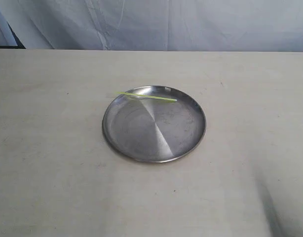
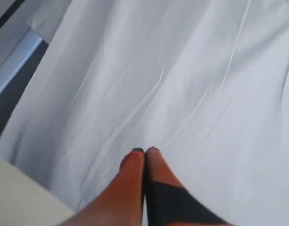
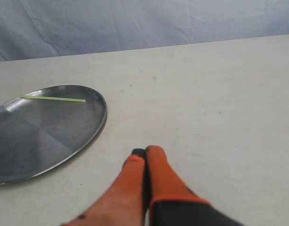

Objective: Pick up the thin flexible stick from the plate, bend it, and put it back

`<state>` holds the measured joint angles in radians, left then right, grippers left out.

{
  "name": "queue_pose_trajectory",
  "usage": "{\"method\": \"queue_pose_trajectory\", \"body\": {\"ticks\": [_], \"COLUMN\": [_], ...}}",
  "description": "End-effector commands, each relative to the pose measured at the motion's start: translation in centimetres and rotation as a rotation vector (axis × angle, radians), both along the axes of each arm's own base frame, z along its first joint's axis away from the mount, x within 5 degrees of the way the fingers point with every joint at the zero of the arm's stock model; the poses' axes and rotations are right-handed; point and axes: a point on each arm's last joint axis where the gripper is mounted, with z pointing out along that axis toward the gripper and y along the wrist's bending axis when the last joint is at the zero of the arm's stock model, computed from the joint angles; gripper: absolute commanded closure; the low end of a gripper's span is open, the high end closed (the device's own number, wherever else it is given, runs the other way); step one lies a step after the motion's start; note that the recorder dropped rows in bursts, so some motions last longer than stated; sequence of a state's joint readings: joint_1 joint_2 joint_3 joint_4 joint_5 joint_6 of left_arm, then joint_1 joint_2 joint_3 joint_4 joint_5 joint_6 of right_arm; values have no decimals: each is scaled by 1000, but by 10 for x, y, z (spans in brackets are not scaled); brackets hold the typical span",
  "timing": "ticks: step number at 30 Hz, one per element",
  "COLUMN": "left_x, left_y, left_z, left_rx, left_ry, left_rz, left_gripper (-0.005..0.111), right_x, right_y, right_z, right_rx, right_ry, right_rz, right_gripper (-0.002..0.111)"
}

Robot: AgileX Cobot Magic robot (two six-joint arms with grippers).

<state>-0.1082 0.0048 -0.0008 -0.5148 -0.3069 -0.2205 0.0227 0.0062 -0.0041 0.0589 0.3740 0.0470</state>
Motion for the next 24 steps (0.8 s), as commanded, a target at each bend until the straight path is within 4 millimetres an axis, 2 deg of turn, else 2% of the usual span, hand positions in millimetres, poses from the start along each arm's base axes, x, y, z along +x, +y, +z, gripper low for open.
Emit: {"method": "queue_pose_trajectory", "body": {"ticks": [1, 5, 9, 12, 18, 21, 24], "left_x": [-3, 0, 3, 15, 62, 91, 121], "left_y": [6, 0, -3, -12, -26, -35, -46], "left_z": [5, 2, 16, 28, 44, 43, 33], "left_rx": [-297, -354, -435, -366, -315, -308, -290], "left_ry": [-88, -2, 40, 207, 463, 585, 725], "left_rz": [-51, -126, -177, -222, -244, -248, -259], "left_gripper": [106, 106, 107, 107, 107, 107, 107], "right_x": [0, 0, 0, 0, 0, 0, 0], "right_y": [0, 0, 0, 0, 0, 0, 0], "right_z": [0, 0, 0, 0, 0, 0, 0], "right_rx": [-7, -7, -7, -7, -7, -7, -7], "right_ry": [-11, -11, -11, -11, -11, -11, -11], "right_rz": [-3, -3, -3, -3, -3, -3, -3], "right_gripper": [108, 108, 108, 108, 108, 108, 108]}}
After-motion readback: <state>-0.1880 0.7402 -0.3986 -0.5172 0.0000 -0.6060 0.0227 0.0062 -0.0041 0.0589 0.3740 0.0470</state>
